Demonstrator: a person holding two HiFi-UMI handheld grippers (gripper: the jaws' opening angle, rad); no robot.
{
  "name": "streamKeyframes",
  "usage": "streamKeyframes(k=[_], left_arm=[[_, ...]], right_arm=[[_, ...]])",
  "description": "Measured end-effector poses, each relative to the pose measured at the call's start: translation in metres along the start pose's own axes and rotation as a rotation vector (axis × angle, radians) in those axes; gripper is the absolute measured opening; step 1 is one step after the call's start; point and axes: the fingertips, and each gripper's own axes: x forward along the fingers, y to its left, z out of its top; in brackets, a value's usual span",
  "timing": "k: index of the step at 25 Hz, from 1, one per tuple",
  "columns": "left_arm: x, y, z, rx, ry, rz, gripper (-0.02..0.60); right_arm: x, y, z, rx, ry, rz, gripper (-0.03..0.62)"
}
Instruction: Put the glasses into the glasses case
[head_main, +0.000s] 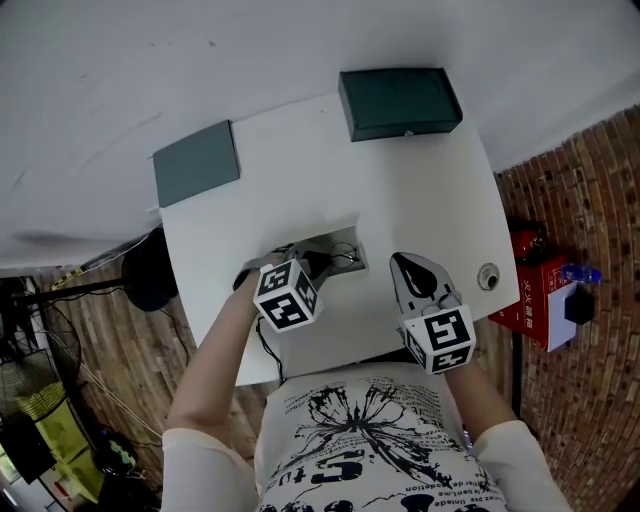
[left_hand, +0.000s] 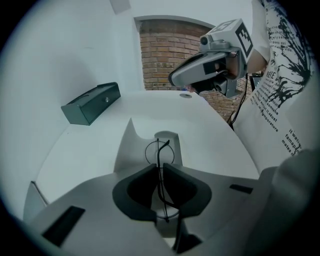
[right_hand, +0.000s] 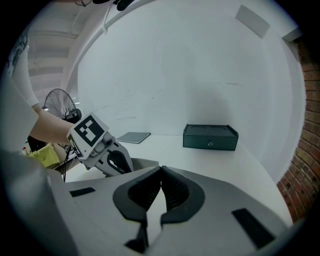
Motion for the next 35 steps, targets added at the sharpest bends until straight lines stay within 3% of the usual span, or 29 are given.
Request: streamKeyframes(k=[4, 10, 16, 26, 35], left_arm=[[-0.009, 0.003, 0.002, -0.03, -0.044, 0.027, 0.1], [-0.034, 0.003, 0.015, -0.053, -0.111, 0.095, 0.1], [-0.08, 0.004, 0.035, -0.155, -0.269, 0.188, 0.078], [-0.199, 0.004, 0.046, -0.319, -0.527, 0.494, 0.015], [-0.262, -0.008, 0.016, -0.504, -0.624, 0.751, 0.014]], right_arm=[[0.0, 0.004, -0.001, -0.01, 0.005, 0.001, 0.015], [-0.006, 0.01, 0.008, -0.035, -0.012, 0.009, 0.015], [-0.013, 0.021, 0.036, -0.072, -0.072, 0.045, 0.015], [-0.027, 0.044, 0.091, -0.141, -0.205, 0.131, 0.015], [-0.041, 0.06, 0.119, -0.19, -0.294, 0.191, 0.015]])
